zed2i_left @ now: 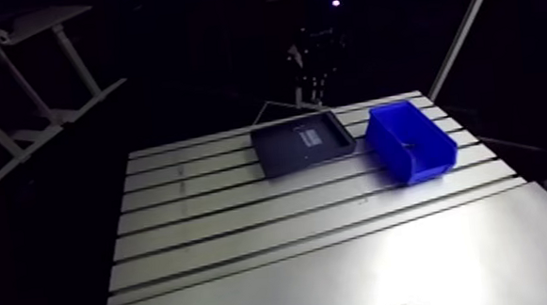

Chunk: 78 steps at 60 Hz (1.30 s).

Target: Pick up the M10 bolt from the tray and put it into the blue bin.

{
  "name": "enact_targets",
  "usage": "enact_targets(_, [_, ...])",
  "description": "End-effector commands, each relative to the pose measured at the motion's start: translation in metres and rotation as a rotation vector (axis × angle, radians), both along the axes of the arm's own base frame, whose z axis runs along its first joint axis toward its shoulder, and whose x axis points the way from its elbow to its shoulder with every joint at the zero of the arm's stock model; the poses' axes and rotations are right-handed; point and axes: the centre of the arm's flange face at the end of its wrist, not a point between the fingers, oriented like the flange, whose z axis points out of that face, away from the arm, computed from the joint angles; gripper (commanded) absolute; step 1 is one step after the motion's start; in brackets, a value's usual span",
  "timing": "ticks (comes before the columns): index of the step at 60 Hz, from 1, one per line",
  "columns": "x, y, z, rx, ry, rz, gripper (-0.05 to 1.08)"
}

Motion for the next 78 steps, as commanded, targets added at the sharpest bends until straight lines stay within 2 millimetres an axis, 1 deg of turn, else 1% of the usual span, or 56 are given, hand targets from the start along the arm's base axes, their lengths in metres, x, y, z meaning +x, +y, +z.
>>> enact_targets(1, [0.011, 0.0, 0.022, -0.007, -0.005, 0.16, 1.07])
enact_targets(5, [0.013, 0.0, 0.03, -0.008, -0.005, 0.222, 1.07])
enact_targets(6, [0.014, 0.002, 0.034, -0.008, -0.004, 0.259, 1.07])
enact_targets(7, [0.014, 0.002, 0.034, -0.008, -0.004, 0.259, 1.07])
enact_targets(9, [0.016, 0.003, 0.043, -0.01, 0.001, 0.336, 1.07])
enact_targets(14, [0.015, 0.007, 0.049, -0.009, 0.007, 0.404, 1.06])
enact_targets(16, [0.015, 0.012, 0.059, -0.001, 0.019, 0.459, 1.06])
enact_targets(18, [0.015, 0.012, 0.059, -0.001, 0.019, 0.459, 1.06])
enact_targets(20, [0.017, 0.021, 0.066, 0.01, 0.024, 0.502, 1.06])
enact_targets(22, [0.017, 0.021, 0.066, 0.01, 0.024, 0.502, 1.06])
enact_targets(24, [0.019, 0.032, 0.071, 0.022, 0.025, 0.552, 1.06])
enact_targets(25, [0.019, 0.032, 0.071, 0.022, 0.025, 0.552, 1.06])
enact_targets(26, [0.021, 0.037, 0.073, 0.03, 0.022, 0.582, 1.05])
enact_targets(33, [0.024, 0.048, 0.078, 0.045, 0.017, 0.691, 1.05])
enact_targets(36, [0.025, 0.056, 0.081, 0.051, 0.014, 0.756, 1.05])
enact_targets(37, [0.025, 0.056, 0.081, 0.051, 0.014, 0.756, 1.05])
enact_targets(38, [0.026, 0.061, 0.081, 0.052, 0.011, 0.778, 1.05])
enact_targets(39, [0.026, 0.061, 0.081, 0.052, 0.011, 0.778, 1.05])
enact_targets(41, [0.027, 0.072, 0.081, 0.053, 0.006, 0.815, 1.05])
enact_targets(42, [0.027, 0.072, 0.081, 0.053, 0.006, 0.815, 1.05])
enact_targets(43, [0.028, 0.077, 0.08, 0.053, 0.002, 0.826, 1.04])
enact_targets(46, [0.031, 0.082, 0.077, 0.047, -0.011, 0.86, 1.04])
enact_targets(53, [0.033, 0.084, 0.073, 0.041, -0.025, 0.935, 1.04])
enact_targets(55, [0.035, 0.091, 0.071, 0.036, -0.038, 0.973, 1.04])
enact_targets(56, [0.035, 0.091, 0.071, 0.036, -0.038, 0.973, 1.04])
enact_targets(60, [0.039, 0.096, 0.064, 0.023, -0.062, 1.016, 1.04])
enact_targets(62, [0.043, 0.106, 0.057, 0.011, -0.076, 1.056, 1.04])
enact_targets(63, [0.043, 0.106, 0.057, 0.011, -0.076, 1.056, 1.04])
enact_targets(64, [0.046, 0.111, 0.054, 0.007, -0.082, 1.075, 1.03])
enact_targets(66, [0.048, 0.115, 0.05, 0.002, -0.084, 1.092, 1.03])
enact_targets(75, [0.052, 0.119, 0.04, -0.003, -0.085, 1.149, 1.03])
enact_targets(78, [0.054, 0.127, 0.037, 0.009, -0.076, 1.154, 1.03])
